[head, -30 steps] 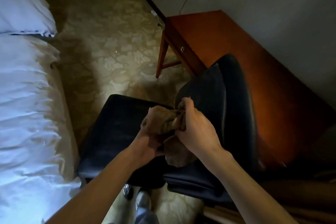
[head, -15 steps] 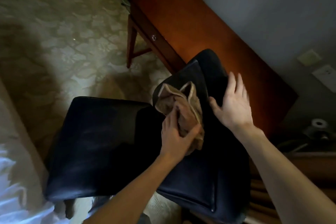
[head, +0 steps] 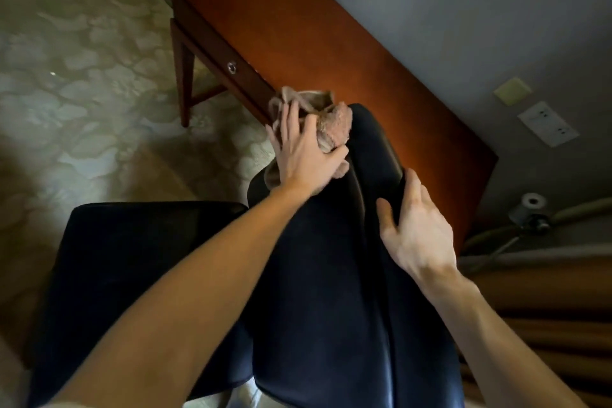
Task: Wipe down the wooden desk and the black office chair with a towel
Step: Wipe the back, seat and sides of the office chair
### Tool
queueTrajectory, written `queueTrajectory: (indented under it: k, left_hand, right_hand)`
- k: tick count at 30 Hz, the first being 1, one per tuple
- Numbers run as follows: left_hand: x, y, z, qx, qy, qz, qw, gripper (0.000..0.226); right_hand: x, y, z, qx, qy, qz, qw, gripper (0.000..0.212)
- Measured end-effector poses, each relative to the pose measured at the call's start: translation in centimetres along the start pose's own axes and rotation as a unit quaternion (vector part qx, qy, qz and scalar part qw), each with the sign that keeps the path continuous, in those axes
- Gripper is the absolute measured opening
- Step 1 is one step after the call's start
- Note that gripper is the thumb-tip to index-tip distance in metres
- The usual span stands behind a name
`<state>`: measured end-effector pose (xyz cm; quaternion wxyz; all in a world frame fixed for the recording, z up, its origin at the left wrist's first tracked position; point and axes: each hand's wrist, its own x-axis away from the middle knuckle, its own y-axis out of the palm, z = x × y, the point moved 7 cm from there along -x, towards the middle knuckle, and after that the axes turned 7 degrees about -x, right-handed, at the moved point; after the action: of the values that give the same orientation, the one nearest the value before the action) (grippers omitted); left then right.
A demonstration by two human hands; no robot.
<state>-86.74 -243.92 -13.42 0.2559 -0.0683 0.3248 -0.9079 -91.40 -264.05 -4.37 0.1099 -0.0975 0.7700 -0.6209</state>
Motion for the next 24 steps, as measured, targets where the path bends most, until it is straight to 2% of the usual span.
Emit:
queueTrajectory:
  k: [2, 4, 7, 9, 12, 15, 16, 18, 20, 22, 24]
  left_hand:
    - [1.0, 0.3, -0.6, 0.039, 0.029, -0.033, 0.998, 0.065]
    - [5.4, 0.7, -1.9, 0.079, 0.031, -0.042, 0.995, 0.078]
    - [15.2, 1.5, -3.9, 0.104, 0.060, -0.055, 0.991, 0.094]
    - [22.5, 1.8, -4.7, 0.107, 0.123, -0.047, 0.985, 0.099]
    - [29.1, 2.0, -5.5, 0.133, 0.209, -0.045, 0.968, 0.085]
    - [25.4, 2.4, -6.2, 0.099, 0.252, -0.067, 0.960, 0.079]
    - [21.8, 2.6, -6.4, 0.077, 0.220, -0.060, 0.970, 0.079]
    - [13.6, 2.1, -8.1, 0.065, 0.074, -0.025, 0.995, 0.075]
    - [6.6, 2.0, -9.7, 0.106, -0.039, -0.026, 0.993, 0.075]
    - [3.2, 2.5, -10.7, 0.138, -0.062, -0.026, 0.988, 0.075]
    - [4.9, 2.8, -11.4, 0.135, -0.050, -0.030, 0.989, 0.076]
  right_hand:
    - [-0.1, 0.2, 0.4, 0.003, 0.013, -0.003, 1.000, 0.065]
    - [0.0, 0.3, 0.5, 0.002, 0.024, -0.005, 1.000, 0.068]
    - [0.0, 0.3, 0.2, 0.004, 0.021, -0.011, 1.000, 0.071]
    - [-0.1, 0.3, 0.1, 0.013, 0.011, -0.012, 1.000, 0.072]
    - [0.0, 0.5, -0.1, 0.035, -0.007, -0.012, 0.999, 0.074]
    - [0.3, 0.5, -0.4, 0.056, -0.021, 0.004, 0.998, 0.080]
    - [0.3, 0.3, -0.3, 0.060, -0.020, 0.008, 0.998, 0.081]
    - [0.5, 0.5, -0.3, 0.070, -0.021, 0.014, 0.997, 0.082]
    - [0.9, 0.7, -0.4, 0.096, -0.018, 0.012, 0.995, 0.085]
    - [0.8, 0.5, -0.6, 0.144, -0.011, 0.016, 0.989, 0.093]
    - [0.9, 0.4, -1.7, 0.194, -0.040, 0.033, 0.980, 0.093]
